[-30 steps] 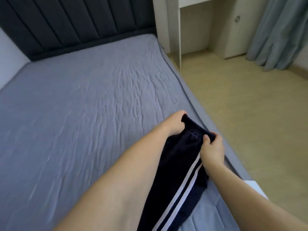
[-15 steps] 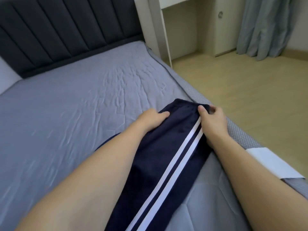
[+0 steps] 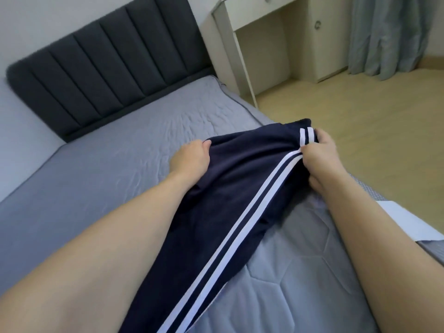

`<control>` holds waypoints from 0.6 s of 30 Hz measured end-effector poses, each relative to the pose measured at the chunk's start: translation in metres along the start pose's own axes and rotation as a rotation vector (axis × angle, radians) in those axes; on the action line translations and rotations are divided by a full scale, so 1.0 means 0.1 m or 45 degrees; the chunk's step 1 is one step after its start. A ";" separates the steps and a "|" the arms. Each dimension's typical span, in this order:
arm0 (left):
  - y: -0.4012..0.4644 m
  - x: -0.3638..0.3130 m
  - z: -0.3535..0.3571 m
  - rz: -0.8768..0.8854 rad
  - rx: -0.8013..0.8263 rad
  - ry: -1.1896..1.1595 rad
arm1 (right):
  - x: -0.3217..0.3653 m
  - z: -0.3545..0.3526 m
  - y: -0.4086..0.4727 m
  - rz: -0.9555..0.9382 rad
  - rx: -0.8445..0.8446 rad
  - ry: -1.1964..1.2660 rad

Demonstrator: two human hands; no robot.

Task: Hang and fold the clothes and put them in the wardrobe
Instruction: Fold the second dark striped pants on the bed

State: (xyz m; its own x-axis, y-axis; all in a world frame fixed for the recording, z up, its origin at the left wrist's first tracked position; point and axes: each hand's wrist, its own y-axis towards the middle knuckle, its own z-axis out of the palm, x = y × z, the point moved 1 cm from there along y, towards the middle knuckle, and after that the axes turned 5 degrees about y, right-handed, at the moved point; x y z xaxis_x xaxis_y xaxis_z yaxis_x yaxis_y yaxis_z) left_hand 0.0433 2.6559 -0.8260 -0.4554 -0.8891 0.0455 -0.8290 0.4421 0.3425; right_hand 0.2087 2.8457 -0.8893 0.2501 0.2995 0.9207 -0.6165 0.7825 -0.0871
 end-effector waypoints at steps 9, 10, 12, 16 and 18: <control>0.03 -0.08 1.08 -0.285 0.429 -0.091 | -0.21 -0.08 0.21 0.029 -0.164 0.224; 0.09 -0.04 1.01 -0.300 0.492 -0.169 | -0.19 -0.05 0.17 0.023 -0.220 0.148; 0.14 0.10 0.80 -0.331 0.676 -0.536 | -0.12 0.03 0.02 -0.193 -0.290 -0.275; -0.22 0.55 0.45 -0.352 1.042 -0.868 | 0.08 0.32 -0.40 -0.949 -0.127 -1.186; -0.37 0.79 0.40 -0.380 1.041 -0.751 | 0.03 0.53 -0.58 -0.859 0.295 -1.249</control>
State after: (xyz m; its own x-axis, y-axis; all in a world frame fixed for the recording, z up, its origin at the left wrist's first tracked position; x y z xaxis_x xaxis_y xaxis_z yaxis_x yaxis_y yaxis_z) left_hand 0.0255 2.5740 -0.8728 -0.1003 -0.8736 -0.4761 -0.8003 0.3551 -0.4831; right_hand 0.2060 2.7724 -0.8616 -0.0377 -0.7500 0.6604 -0.7246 0.4756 0.4988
